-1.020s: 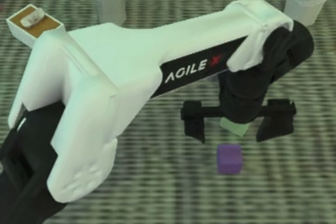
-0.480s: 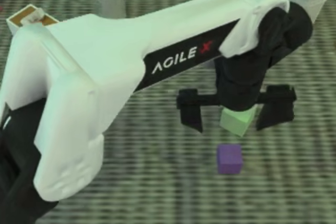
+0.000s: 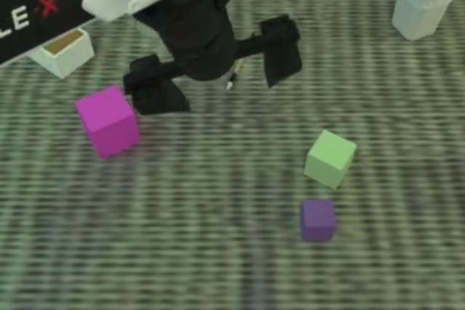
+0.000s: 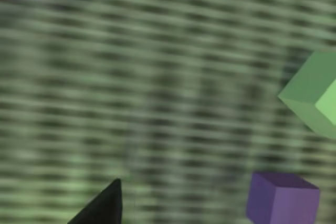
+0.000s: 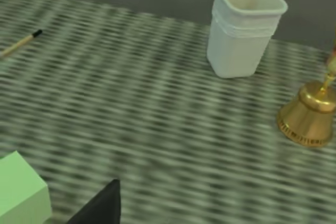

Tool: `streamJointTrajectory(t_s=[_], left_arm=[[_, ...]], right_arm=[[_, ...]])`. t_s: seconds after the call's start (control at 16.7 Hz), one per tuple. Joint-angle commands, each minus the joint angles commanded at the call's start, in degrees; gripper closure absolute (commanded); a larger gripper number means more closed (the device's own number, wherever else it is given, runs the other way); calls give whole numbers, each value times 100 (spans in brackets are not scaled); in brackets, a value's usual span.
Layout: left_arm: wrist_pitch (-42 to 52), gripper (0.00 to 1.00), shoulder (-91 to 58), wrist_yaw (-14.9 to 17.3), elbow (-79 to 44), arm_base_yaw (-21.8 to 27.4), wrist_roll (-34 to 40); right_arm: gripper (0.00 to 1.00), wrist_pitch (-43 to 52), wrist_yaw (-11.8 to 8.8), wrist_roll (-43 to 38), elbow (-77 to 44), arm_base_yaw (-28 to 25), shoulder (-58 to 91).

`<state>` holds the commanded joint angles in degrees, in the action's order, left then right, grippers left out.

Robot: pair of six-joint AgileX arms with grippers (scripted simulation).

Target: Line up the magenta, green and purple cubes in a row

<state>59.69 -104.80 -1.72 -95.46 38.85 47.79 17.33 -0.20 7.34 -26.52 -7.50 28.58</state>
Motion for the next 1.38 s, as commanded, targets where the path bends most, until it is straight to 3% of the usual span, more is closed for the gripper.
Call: streamJointTrajectory(t_s=[0.3,0.78,1.14,1.38], left_arm=[[-1613,0,3217,-22,2905,-1309,-965],[-4236,0,7950,35,7366,-3114,-3186],[-5671,0,10058,146,9207,-3872,-4501],[-5969,0,10480,172,9546,-4000,-4779]], right_arm=[[0,1586,21,651,-2297,-615,3059],[0,3959,34,1606,-5611,-1543,7385],[0,4960,35,2045,-7323,-1977,9263],[0,5129,36,2127,-7648,-2058,9580]])
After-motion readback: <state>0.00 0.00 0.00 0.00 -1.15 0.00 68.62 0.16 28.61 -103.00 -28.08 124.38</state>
